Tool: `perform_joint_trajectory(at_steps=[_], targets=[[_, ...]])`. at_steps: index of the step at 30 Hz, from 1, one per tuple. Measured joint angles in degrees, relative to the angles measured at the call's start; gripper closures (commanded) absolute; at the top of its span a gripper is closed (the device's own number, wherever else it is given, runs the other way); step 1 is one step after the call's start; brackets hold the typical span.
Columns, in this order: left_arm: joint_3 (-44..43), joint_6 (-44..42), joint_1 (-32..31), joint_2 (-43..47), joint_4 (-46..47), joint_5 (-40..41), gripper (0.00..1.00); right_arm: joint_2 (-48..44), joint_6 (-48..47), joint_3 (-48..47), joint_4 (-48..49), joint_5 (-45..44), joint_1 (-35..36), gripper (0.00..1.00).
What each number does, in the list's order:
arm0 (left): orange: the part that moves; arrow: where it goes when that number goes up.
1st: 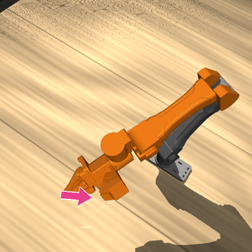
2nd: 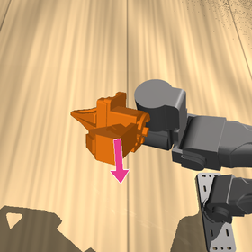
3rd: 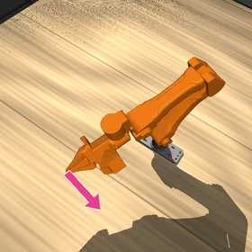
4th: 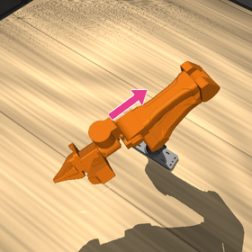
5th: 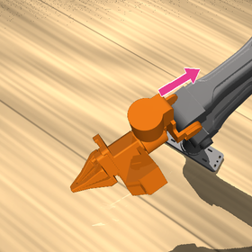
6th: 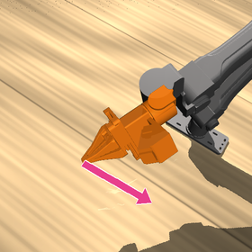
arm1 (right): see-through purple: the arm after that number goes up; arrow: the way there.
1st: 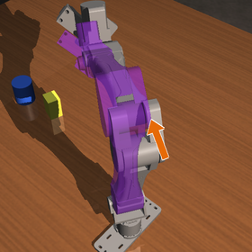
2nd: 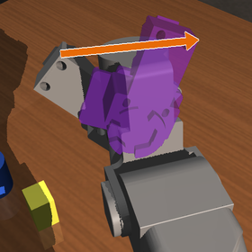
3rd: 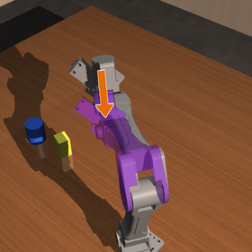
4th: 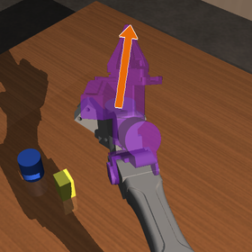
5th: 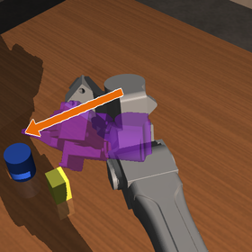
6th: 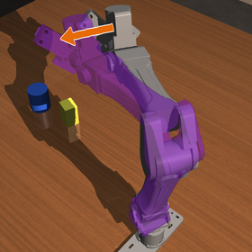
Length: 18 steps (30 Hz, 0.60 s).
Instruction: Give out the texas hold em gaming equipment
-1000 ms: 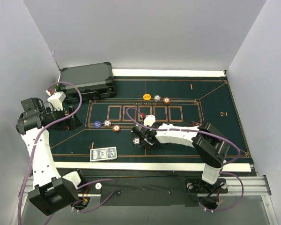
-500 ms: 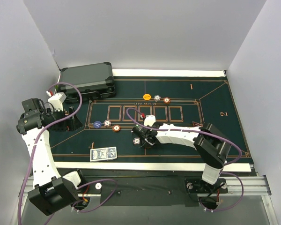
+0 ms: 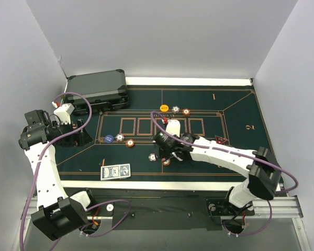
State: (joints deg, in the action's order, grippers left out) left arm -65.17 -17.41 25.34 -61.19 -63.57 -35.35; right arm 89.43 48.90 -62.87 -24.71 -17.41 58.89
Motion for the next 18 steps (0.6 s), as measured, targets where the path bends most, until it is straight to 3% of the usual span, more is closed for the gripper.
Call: perform_joint_trajectory(at_steps=[5,11,18], targets=[[0.0,0.0,0.0,0.0,0.0,0.0,0.04,-9.9,0.0,2.0,-1.7,-0.6,-3.3,0.79],[0.0,0.0,0.0,0.0,0.0,0.0,0.04,-23.1,0.6,11.9,-5.2,-0.9,-15.9,0.79],[0.0,0.1,0.0,-0.3,0.0,-0.1,0.04,-28.3,-0.4,19.3,-9.1,0.5,-28.3,0.79]])
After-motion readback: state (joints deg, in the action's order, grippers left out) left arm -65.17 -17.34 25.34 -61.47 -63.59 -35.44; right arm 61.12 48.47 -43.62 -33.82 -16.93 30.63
